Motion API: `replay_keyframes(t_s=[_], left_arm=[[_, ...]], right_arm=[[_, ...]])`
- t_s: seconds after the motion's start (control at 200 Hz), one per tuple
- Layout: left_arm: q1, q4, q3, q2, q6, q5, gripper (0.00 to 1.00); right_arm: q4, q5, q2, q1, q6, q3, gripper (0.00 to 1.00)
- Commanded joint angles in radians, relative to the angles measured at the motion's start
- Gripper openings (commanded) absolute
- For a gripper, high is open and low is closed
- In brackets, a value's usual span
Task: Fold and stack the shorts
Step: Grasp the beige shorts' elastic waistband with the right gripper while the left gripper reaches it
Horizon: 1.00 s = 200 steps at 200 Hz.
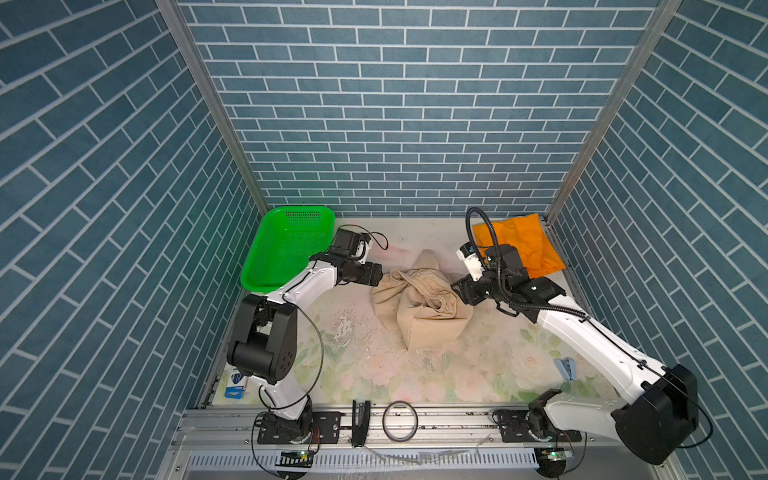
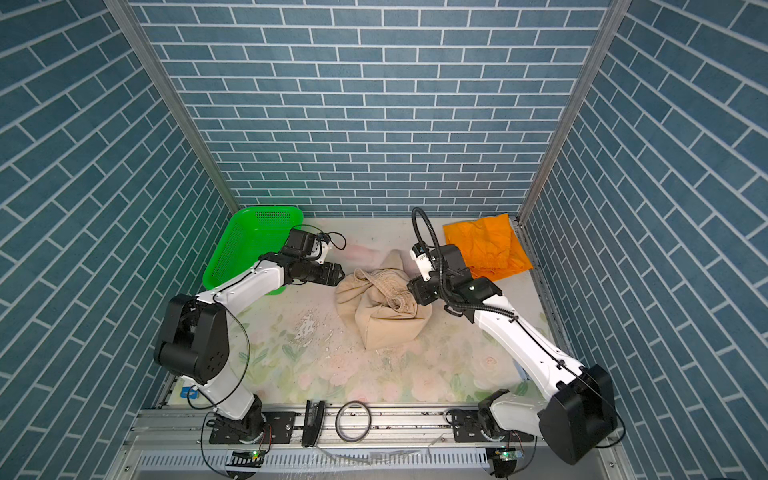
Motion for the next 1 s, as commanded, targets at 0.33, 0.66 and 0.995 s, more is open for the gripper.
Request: replay_keyframes(t_s=[0.33,0.66,0.995], left_arm=[[-0.06,0.11,0.091,0.181,0.171,0.024,0.86],[-0.095,0.13,0.151,0.267,0.178,0.017,0.73],[-0.104,0.187,0.184,0.298,0.174,0.117,0.18]], right_arm=[[0.201,0.185,0.088,0.155,-0.036,-0.182,0.65],[0.357,0.175,0.242,0.158,0.0,-0.192,0.65],[0.277,0.129,0.139,0.09,0.045,-0.157,0.0]])
